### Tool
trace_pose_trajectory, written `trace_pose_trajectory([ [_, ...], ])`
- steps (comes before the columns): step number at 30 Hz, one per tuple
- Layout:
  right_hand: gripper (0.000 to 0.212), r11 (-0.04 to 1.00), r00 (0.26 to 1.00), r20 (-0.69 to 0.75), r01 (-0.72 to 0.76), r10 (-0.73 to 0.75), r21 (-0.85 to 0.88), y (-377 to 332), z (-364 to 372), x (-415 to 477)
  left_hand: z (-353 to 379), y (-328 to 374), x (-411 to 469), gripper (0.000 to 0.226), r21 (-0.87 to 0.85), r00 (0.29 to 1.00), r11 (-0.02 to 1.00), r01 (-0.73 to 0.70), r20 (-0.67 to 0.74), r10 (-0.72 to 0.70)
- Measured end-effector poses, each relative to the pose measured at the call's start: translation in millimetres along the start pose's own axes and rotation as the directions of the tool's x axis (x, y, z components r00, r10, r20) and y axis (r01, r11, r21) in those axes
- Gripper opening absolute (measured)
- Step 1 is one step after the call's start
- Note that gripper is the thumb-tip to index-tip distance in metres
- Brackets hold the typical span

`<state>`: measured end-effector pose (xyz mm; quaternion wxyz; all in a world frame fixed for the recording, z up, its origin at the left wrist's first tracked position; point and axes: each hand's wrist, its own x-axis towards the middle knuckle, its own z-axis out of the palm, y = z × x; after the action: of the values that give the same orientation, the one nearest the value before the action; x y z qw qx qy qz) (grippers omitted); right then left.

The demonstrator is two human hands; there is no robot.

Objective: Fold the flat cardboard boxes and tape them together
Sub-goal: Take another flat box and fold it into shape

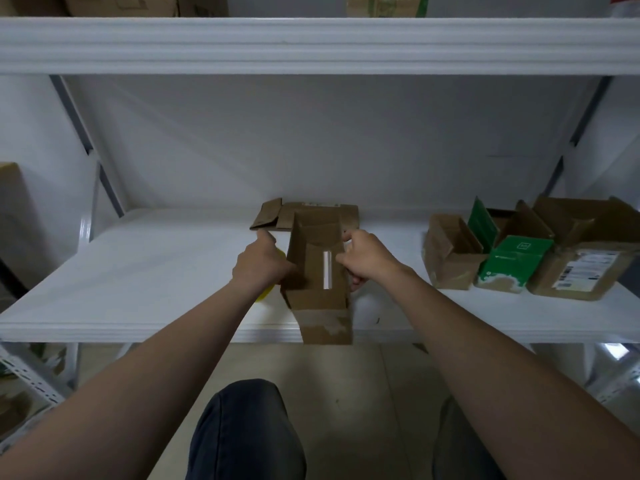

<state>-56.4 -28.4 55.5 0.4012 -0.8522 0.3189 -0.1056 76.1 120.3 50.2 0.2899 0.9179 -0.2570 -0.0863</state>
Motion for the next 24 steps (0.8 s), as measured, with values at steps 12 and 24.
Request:
trace_pose_trajectory([
  [12, 0.030, 1.000, 0.965, -0.262, -0.018, 0.018, 0.003, 25.1, -12.4, -5.8, 10.3, 26.4, 5.1, 0.048, -0.166, 1.000, 0.986, -0.018, 0.021, 0.021],
  [24, 0.029, 0.967, 0.982, 0.170, 0.115, -0.076, -0.228, 0.0, -11.7, -34.7, 14.7, 19.8, 11.8, 0.049, -0.220, 0.999, 0.975, 0.029, -0.011, -0.032],
])
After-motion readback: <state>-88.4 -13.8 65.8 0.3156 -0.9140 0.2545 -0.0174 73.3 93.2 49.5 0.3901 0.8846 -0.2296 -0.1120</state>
